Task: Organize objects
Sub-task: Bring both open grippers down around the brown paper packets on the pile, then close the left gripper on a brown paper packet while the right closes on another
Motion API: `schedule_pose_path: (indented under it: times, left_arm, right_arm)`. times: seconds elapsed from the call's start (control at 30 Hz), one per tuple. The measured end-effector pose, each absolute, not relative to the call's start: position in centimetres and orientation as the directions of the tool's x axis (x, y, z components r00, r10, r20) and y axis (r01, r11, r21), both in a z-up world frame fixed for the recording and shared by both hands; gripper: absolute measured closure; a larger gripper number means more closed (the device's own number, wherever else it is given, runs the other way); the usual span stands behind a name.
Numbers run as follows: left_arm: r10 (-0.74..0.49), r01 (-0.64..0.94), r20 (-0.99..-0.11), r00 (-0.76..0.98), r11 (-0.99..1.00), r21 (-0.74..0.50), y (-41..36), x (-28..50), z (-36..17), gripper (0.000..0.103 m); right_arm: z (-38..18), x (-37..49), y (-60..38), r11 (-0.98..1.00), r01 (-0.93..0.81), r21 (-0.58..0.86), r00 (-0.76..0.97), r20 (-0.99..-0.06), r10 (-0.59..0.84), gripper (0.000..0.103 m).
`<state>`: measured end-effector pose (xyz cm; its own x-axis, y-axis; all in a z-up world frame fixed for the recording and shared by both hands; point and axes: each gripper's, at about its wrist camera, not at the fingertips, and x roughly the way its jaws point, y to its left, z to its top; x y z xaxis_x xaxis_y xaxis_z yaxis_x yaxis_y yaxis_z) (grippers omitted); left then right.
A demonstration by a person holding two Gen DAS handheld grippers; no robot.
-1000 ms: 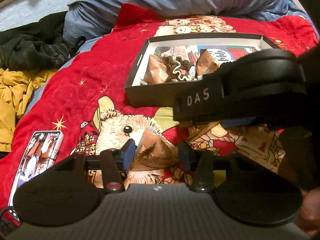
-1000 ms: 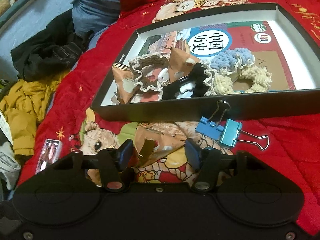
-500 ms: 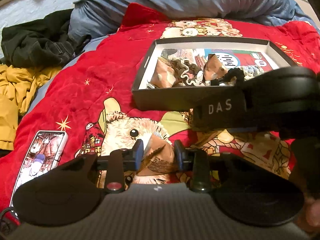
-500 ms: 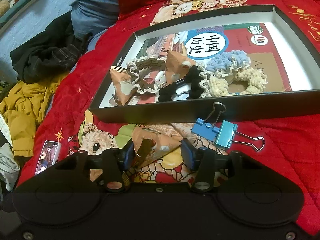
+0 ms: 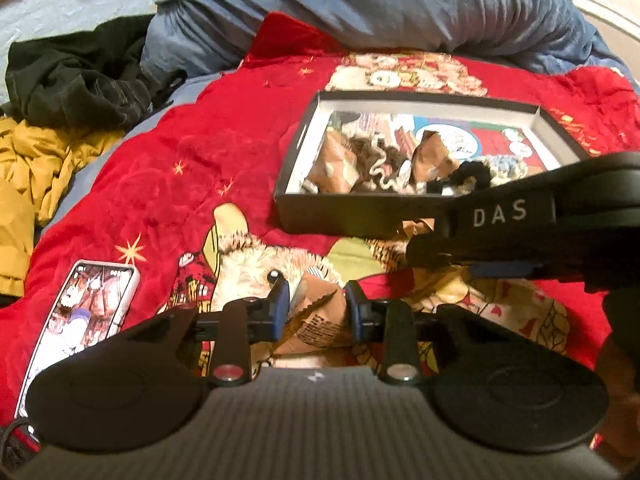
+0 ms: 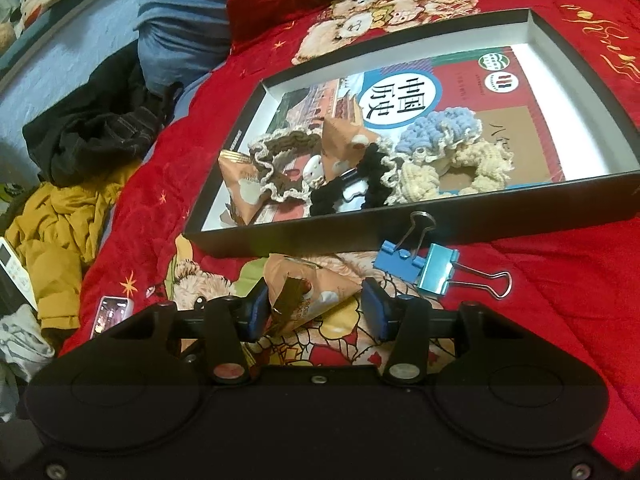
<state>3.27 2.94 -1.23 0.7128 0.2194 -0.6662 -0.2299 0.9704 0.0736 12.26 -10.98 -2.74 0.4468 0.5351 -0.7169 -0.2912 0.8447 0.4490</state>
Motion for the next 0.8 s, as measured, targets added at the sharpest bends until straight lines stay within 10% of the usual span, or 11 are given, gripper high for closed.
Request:
schedule_pose_path:
  times: [0.8]
  left_arm:
    - [0.133,-0.18,-0.56,0.818,0.983,-0.029,2.9,3.1,0.6,0.069]
  right_arm:
    - [1.7,9.8,-15.6,0.825,-0.299,0.479,0.538,-0.63,0.561,0.056]
